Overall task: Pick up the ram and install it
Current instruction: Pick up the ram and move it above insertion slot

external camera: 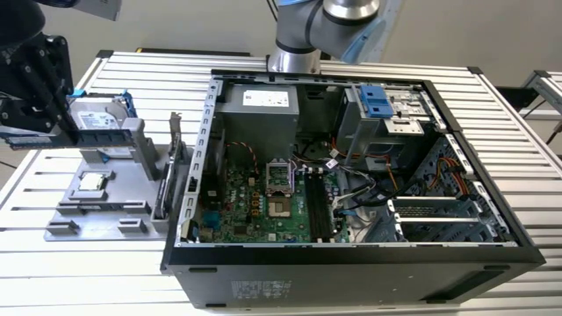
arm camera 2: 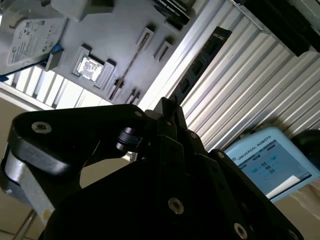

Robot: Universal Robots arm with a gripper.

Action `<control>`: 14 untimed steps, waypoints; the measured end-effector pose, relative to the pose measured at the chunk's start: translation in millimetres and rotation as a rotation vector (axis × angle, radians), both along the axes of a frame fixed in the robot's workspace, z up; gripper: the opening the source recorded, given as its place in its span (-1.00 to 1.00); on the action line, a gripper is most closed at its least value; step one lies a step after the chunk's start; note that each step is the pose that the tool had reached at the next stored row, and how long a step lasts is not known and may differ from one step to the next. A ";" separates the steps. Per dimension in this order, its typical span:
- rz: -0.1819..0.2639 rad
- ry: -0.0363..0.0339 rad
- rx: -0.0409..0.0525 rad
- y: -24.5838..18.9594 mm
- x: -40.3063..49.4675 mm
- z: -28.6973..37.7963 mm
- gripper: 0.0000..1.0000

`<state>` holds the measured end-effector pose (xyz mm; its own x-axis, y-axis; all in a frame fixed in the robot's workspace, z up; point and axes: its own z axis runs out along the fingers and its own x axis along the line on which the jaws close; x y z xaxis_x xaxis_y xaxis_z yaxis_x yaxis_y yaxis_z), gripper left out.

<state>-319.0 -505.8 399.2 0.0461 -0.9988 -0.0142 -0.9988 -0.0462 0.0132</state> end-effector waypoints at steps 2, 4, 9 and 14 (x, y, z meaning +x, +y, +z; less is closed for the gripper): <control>0.000 0.0000 0.0000 0.0 2.6 0.0 -1.00; 0.000 0.0001 -0.0001 0.0 5.0 0.0 -1.00; 0.000 0.0000 0.0000 0.0 11.3 0.0 -1.00; 0.000 0.0000 0.0000 0.0 17.0 0.0 -1.00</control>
<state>-302.0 -505.8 399.2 0.0460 -0.9988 -0.0142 -0.9988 -0.0462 0.0132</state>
